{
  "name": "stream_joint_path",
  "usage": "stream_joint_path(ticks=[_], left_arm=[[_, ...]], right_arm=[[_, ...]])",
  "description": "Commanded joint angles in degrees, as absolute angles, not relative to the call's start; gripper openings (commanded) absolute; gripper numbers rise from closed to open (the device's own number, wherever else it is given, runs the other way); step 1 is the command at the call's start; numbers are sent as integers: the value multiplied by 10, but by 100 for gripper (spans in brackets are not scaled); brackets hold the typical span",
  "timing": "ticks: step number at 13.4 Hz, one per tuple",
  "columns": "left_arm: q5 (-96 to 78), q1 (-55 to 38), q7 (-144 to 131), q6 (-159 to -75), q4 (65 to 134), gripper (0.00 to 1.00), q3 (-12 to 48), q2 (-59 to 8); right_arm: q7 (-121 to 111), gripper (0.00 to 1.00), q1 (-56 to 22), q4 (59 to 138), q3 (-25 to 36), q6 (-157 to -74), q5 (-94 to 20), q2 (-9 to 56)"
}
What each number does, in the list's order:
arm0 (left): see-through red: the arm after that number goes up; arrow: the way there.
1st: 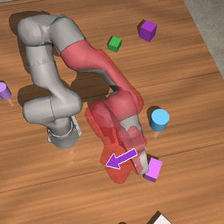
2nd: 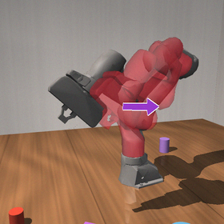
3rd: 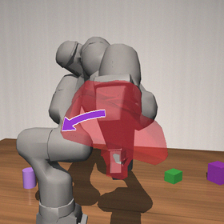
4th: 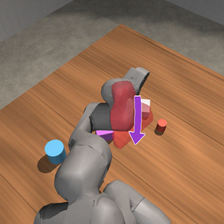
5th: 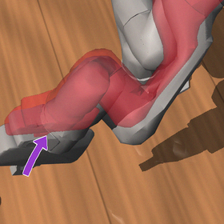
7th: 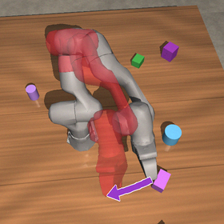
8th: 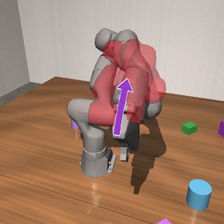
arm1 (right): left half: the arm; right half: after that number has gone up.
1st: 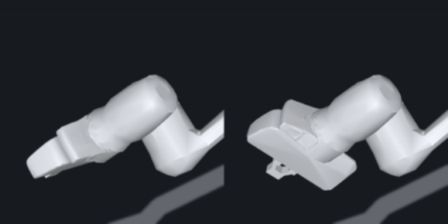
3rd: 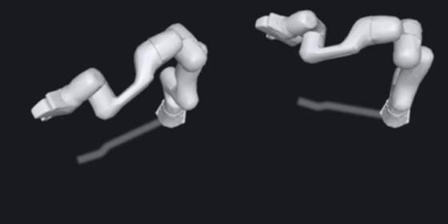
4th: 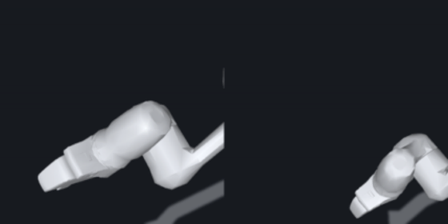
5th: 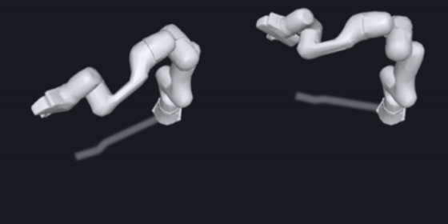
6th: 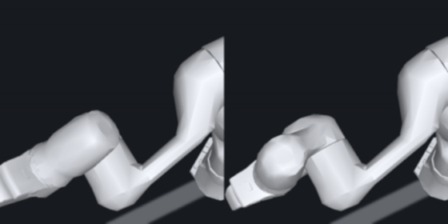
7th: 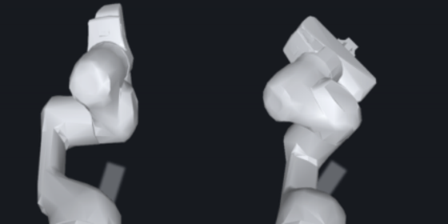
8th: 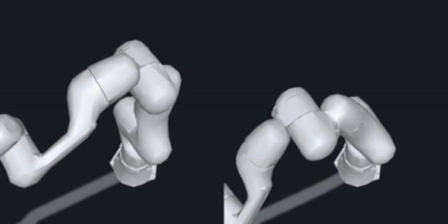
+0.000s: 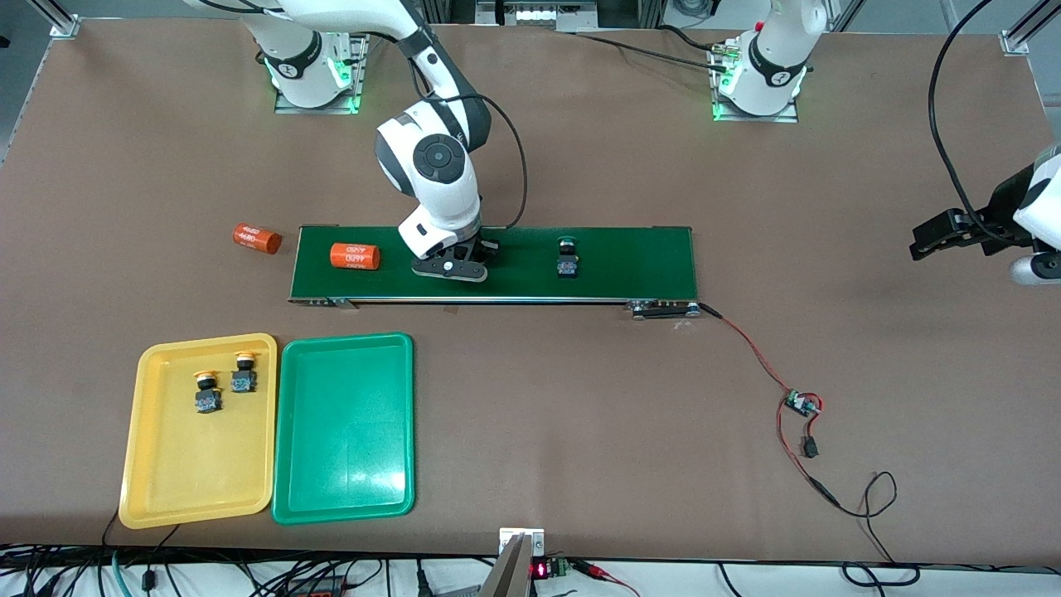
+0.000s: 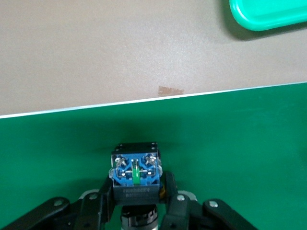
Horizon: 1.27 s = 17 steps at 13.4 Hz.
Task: Sort buttons by color to trays
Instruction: 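Carry the button into the green tray and open the right gripper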
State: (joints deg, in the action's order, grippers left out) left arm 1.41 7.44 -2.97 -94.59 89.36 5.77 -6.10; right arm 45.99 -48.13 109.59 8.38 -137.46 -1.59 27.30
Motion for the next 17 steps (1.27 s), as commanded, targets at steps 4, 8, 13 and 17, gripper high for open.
stream_joint_path(ticks=[4,8,13,17], left_arm=[[18,77,3,-934,892,100,57,-48],[10,83,1,-938,889,100,55,-47],[-5,84,0,-931,886,100,54,-43],[-5,84,-3,-932,884,100,58,-42]], right_arm=[[385,6,-436,1071,96,-1342,-8,222],[239,6,-354,968,96,-1253,-4,247],[79,6,-256,890,96,-1258,-8,338],[15,6,-207,838,96,-1291,-9,405]])
